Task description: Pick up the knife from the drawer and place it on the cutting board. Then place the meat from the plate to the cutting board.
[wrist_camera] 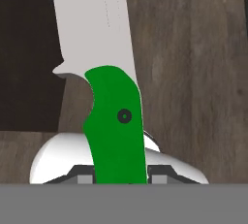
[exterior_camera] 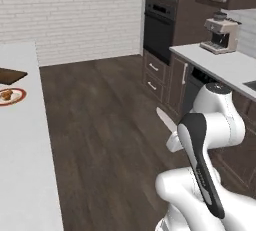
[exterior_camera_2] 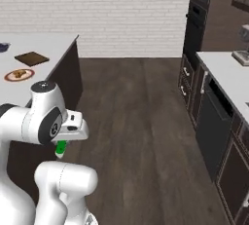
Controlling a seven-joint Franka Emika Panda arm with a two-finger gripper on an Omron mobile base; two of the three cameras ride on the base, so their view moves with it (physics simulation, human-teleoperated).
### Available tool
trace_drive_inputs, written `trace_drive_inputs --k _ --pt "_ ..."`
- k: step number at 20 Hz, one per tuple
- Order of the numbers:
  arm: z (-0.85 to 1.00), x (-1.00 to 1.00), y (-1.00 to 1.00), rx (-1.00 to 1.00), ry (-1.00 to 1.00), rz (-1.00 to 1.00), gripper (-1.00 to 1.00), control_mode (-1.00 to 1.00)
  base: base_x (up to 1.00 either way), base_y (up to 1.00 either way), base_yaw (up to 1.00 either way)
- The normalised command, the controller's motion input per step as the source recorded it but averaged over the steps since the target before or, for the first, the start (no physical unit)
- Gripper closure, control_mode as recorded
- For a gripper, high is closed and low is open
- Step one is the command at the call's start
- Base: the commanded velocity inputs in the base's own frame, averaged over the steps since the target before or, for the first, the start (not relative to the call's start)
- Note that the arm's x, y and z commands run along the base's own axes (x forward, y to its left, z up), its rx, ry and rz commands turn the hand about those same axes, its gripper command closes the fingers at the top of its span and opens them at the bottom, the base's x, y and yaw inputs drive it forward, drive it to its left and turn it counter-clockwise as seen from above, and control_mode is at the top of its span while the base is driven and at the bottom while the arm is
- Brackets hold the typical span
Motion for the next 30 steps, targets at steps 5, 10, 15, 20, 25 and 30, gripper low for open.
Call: trace_drive_inputs --k 5,10,15,20,25,30 --pt "0.0 0.0 0.0 0.0 0.0 0.0 1.0 1.0 1.0 -0.18 0.14" --pt "0.0 0.0 0.0 0.0 0.0 0.0 1.0 1.0 1.0 -0.41 0.29" --pt "0.0 0.0 0.0 0.0 0.0 0.0 1.0 1.0 1.0 -0.27 0.62" --pt "0.0 0.0 0.0 0.0 0.0 0.0 1.0 1.0 1.0 -0.19 0.78" --pt "0.0 0.0 0.0 0.0 0.0 0.0 1.0 1.0 0.79 -0.54 0.67" --pt "0.0 0.0 0.0 0.0 0.0 0.0 1.0 1.0 0.46 -0.87 0.55"
